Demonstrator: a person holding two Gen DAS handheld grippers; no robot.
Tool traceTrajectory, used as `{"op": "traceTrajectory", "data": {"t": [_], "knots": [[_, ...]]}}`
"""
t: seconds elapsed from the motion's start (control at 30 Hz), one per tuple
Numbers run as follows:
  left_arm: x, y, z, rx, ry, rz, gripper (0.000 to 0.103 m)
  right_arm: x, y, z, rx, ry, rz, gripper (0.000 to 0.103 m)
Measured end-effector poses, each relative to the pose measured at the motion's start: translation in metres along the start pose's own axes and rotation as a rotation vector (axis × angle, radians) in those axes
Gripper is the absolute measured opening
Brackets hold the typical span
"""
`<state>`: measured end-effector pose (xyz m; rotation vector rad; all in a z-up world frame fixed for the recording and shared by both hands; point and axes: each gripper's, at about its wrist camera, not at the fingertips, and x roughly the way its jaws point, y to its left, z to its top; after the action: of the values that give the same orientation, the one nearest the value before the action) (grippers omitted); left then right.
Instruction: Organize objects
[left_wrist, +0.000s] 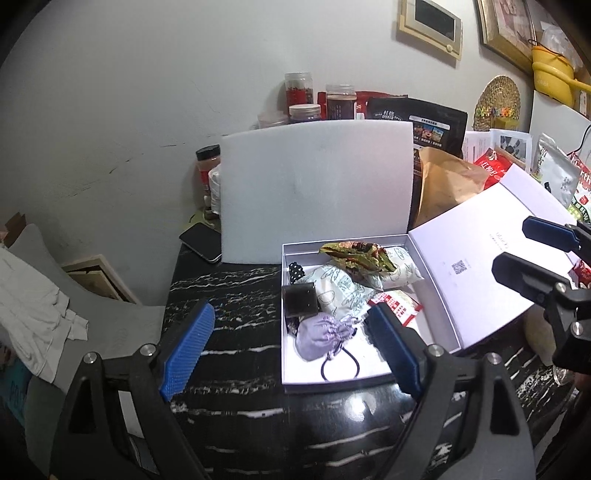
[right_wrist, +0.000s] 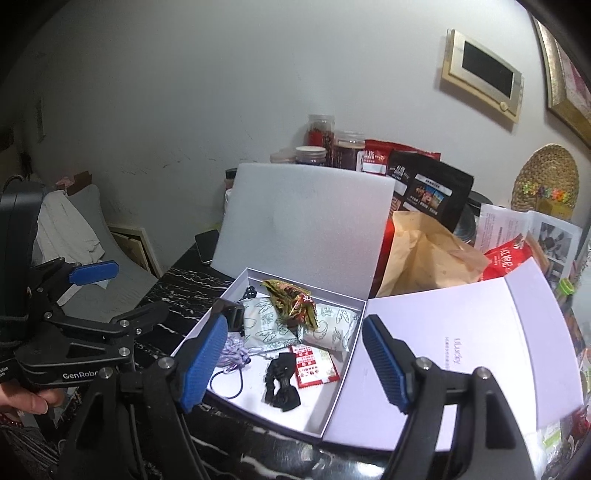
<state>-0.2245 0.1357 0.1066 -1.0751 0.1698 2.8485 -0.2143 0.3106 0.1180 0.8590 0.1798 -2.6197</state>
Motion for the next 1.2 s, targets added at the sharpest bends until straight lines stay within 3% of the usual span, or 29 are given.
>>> {"op": "traceTrajectory", "data": {"t": [0.5,0.8,1.2], "knots": [[-0.067,0.000,-0.047,-0.045,0.002,0.008,0.086,-0.056,0.019,-0.038,0.003,-0.001,-0.011,0.076],[-0.079,0.000,-0.083,-0.062,0.038,0.011,0.086,-0.074,0.033,-0.064,-0.004,0.003,0.002,0.076],[-0.083,-0.007,-0.118,-0.064,0.073,0.011,0.086,-0.065,0.046,-0.095,0.002,0.063,-0.008,0.076]]}}
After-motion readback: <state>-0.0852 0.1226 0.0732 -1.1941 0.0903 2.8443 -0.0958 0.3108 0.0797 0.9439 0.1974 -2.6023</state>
